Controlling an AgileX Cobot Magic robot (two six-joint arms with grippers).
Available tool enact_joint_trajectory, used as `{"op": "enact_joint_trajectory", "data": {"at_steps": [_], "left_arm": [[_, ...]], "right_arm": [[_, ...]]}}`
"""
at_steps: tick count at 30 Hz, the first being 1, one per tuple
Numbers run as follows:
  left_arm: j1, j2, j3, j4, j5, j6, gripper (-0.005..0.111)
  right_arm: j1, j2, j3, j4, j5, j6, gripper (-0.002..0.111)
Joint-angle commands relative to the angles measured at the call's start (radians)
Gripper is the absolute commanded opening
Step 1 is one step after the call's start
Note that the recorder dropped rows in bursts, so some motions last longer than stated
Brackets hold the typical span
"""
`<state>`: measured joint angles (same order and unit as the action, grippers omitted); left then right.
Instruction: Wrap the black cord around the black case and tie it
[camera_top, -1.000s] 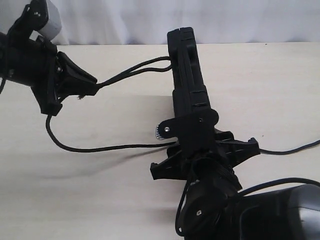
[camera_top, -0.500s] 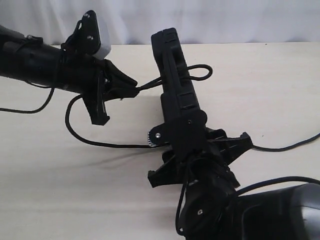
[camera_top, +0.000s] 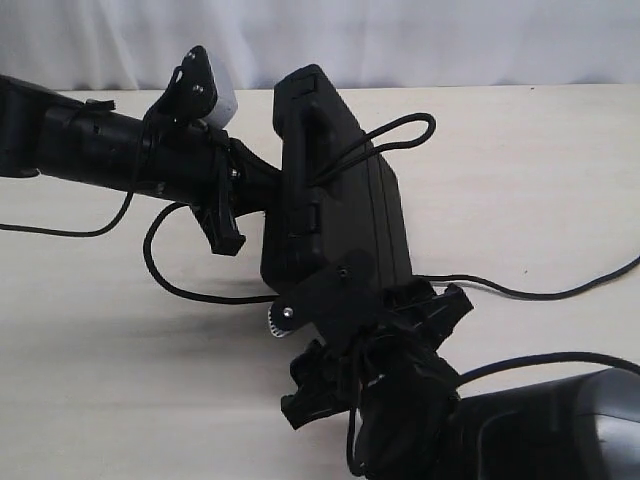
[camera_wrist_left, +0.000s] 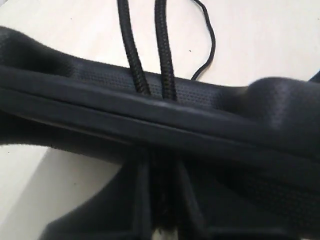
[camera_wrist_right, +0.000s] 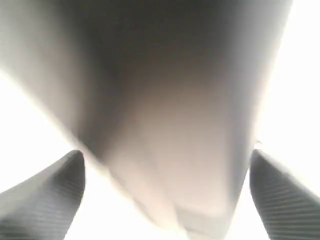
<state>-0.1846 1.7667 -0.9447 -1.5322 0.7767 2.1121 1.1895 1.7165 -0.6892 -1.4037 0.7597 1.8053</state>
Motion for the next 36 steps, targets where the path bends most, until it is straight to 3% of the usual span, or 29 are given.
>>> {"op": "enact_joint_trajectory", "data": {"at_steps": [1,3,8,12,14,16,18,19,20,21,23,25,29,32,36], "left_arm": [[-0.002,0.001,0.001,-0.022,0.012,0.03,0.0],[-0.002,0.001,0.001,-0.022,0.006,0.03,0.0],[-0.002,0.001,0.001,-0.022,-0.006,0.03,0.0],[-0.002,0.001,0.001,-0.022,-0.006,0.03,0.0],[-0.002,0.001,0.001,-0.022,-0.006,0.03,0.0],[-0.002,0.001,0.001,-0.024,-0.006,0.03,0.0],[-0.002,0.001,0.001,-0.024,-0.006,0.03,0.0],[-0.002,0.001,0.001,-0.024,-0.006,0.03,0.0],[-0.002,0.001,0.001,-0.024,-0.006,0.03,0.0],[-0.002,0.001,0.001,-0.024,-0.005,0.03,0.0],[-0.002,0.001,0.001,-0.024,-0.005,0.03,0.0],[-0.002,0.001,0.001,-0.024,-0.003,0.03,0.0],[-0.002,0.001,0.001,-0.024,-0.003,0.03,0.0],[-0.002,0.001,0.001,-0.024,-0.003,0.03,0.0],[-0.002,0.001,0.001,-0.024,-0.003,0.03,0.0]], "right_arm": [[-0.001,-0.014,0.006,0.054,-0.028,-0.056,0.083],[-0.001,-0.086,0.004,0.193,0.01,-0.155,0.083],[-0.001,-0.233,0.004,0.335,-0.037,-0.284,0.083],[-0.004,-0.516,0.004,0.472,-0.12,-0.462,0.082],[-0.065,-0.669,0.004,0.516,-0.108,-0.491,0.076],[-0.234,-0.806,0.004,0.528,-0.118,-0.493,0.066],[-0.479,-0.872,0.004,0.651,-0.295,-0.588,0.054],[-0.607,-0.863,0.004,0.901,-0.431,-0.808,0.048],[-0.666,-0.847,-0.002,1.087,-0.473,-0.978,0.045],[-0.744,-0.803,-0.03,1.404,-0.448,-1.303,0.041],[-0.883,-0.676,-0.132,1.845,-0.24,-1.84,0.04],[-1.01,-0.528,-0.247,2.145,-0.059,-2.136,0.04],[-1.123,-0.289,-0.36,2.3,0.014,-2.205,0.04],[-1.13,-0.164,-0.406,2.382,0.057,-2.292,0.04],[-1.13,-0.035,-0.408,2.651,0.079,-2.474,0.039]]}}
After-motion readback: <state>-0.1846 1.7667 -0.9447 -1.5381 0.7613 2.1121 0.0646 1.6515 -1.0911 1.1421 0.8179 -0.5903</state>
